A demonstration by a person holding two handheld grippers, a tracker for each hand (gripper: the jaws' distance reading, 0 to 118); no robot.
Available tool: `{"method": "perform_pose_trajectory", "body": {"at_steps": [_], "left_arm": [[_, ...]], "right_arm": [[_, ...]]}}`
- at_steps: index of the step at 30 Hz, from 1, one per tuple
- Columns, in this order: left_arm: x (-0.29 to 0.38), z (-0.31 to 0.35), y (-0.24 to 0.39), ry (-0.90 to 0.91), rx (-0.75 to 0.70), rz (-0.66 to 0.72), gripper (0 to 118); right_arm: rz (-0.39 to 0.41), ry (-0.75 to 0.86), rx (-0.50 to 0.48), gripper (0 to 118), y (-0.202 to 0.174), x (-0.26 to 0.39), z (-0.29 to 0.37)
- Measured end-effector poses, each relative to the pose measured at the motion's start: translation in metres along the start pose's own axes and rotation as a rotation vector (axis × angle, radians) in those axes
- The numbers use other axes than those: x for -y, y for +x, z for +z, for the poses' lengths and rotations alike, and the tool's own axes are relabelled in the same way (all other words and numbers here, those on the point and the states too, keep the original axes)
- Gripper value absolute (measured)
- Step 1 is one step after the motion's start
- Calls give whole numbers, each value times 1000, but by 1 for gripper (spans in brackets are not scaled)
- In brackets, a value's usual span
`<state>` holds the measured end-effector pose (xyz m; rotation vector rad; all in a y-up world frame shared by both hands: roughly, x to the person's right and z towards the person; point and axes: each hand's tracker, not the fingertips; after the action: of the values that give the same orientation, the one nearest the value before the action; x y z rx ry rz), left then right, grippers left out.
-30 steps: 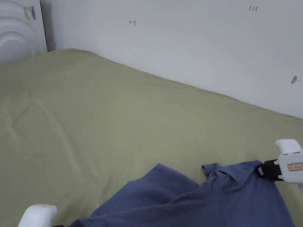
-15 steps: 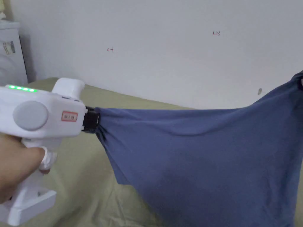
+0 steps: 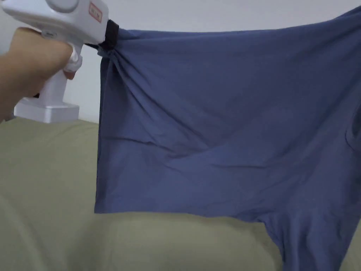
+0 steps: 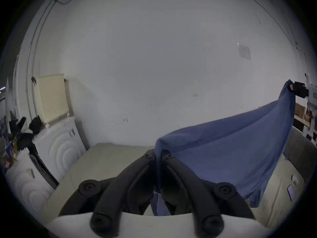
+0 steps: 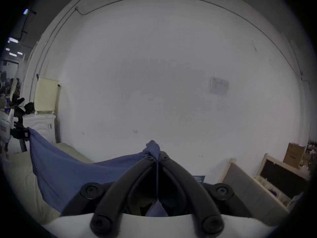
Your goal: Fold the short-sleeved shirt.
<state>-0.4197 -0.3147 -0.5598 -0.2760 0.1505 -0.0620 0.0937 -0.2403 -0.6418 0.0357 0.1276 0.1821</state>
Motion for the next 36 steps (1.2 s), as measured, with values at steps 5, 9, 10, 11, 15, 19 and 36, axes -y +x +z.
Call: {"method": "perform_pose_trajectory", "body": {"at_steps": [5,9,10,11,15,19,36], "left_arm": [[-18,-15,6,35,-72,-86,7],[-18,-18,2,43,-80,-86,7],[-16,-19,0,42,-82,-87,7],[-13,-20,-2,41,-82,-81,7],[8,-24,-9,22,-59,-51,7],[51,-25,-11,-18,-25,-54,7],[251,89,-10,-188,139,36,7]], "right_arm": [[-7,75,-3,0,0,-29,1],[21,76,-17,0,-4,-32,4],[36,64,-24,0,-4,-30,3],[36,49,-24,0,-4,-27,5],[0,9,-56,0,-5,2,7],[0,-61,-77,0,-13,48,26],[-152,-255,-234,0,-12,224,184]]}}
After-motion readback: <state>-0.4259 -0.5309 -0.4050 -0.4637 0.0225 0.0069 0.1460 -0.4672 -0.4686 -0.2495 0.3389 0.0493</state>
